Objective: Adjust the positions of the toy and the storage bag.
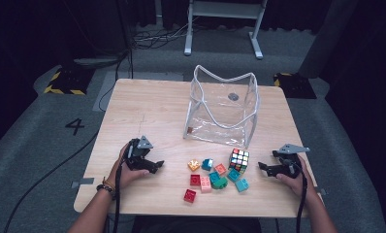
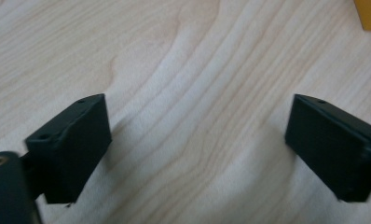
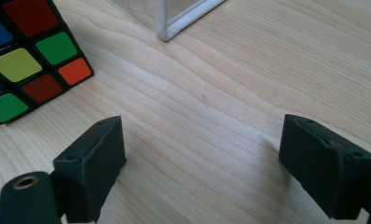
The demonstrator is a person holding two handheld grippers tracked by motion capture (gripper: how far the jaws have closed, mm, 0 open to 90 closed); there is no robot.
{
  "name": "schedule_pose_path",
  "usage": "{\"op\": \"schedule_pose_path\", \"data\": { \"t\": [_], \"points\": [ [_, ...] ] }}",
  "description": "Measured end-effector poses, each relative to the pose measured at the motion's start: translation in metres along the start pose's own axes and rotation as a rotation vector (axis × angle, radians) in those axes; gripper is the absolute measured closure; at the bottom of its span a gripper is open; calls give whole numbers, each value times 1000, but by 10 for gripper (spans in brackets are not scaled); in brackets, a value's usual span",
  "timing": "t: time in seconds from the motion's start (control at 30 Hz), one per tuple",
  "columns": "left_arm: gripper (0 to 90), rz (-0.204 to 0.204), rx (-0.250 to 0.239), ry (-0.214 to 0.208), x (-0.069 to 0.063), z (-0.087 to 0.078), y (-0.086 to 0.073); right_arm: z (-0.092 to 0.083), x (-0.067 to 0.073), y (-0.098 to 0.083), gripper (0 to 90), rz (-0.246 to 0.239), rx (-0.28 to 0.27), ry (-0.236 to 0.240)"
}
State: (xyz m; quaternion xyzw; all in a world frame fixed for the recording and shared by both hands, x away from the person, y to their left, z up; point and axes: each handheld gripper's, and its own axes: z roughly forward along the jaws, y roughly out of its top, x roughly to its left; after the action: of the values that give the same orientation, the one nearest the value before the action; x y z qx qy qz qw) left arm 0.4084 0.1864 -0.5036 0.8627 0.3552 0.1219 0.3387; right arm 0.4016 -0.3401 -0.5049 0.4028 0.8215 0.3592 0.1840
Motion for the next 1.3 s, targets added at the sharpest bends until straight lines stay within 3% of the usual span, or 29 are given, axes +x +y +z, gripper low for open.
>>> {"op": "schedule_pose_path", "data": {
  "t": [0.1, 0.3, 0.4, 0.43, 0.47, 0.53, 0.6, 0.63, 0.7, 0.77, 0.9, 1.07, 1.13, 1.17, 1.3],
  "points": [
    [132, 24, -11, 4, 3, 5, 6, 0, 0, 0, 144, 0, 0, 0],
    [185, 22, 6, -31, 11, 21, 29, 0, 0, 0, 146, -3, 1, 2],
    [210, 20, 2, -24, 11, 29, 38, 0, 0, 0, 146, -3, 0, 2],
    [233, 45, -17, -14, 13, 36, 46, -1, -1, 0, 146, -2, 1, 5],
    [242, 27, -24, -42, 12, 41, 51, -1, -1, 0, 146, -3, 0, 5],
    [265, 37, -31, -15, 11, 46, 60, -1, -1, 0, 146, -2, 0, 5],
    [286, 35, -35, -17, 11, 47, 66, -1, -1, 0, 146, -3, 0, 5],
    [293, 20, -86, -34, 13, 50, 76, -1, -1, 0, 146, -2, 1, 5],
    [309, -8, -117, -64, 12, 52, 83, -1, -1, 0, 146, -3, 0, 7],
    [333, 16, -123, -43, 10, 53, 91, -1, -1, 0, 147, 1, -2, 10],
    [414, 48, -152, -58, 5, 55, 103, -1, -1, -1, 146, 1, -1, 11],
    [474, 67, -150, -70, -1, 61, 112, -1, -1, -1, 147, 0, -2, 12],
    [583, 90, -123, 5, -7, 67, 116, -1, -1, -1, 147, 0, -1, 14],
    [602, 93, -111, -20, -9, 70, 116, -1, -1, -1, 147, -1, -1, 13],
    [707, 113, -97, -13, -11, 76, 117, -1, -1, -1, 147, 0, -2, 12]
  ]
}}
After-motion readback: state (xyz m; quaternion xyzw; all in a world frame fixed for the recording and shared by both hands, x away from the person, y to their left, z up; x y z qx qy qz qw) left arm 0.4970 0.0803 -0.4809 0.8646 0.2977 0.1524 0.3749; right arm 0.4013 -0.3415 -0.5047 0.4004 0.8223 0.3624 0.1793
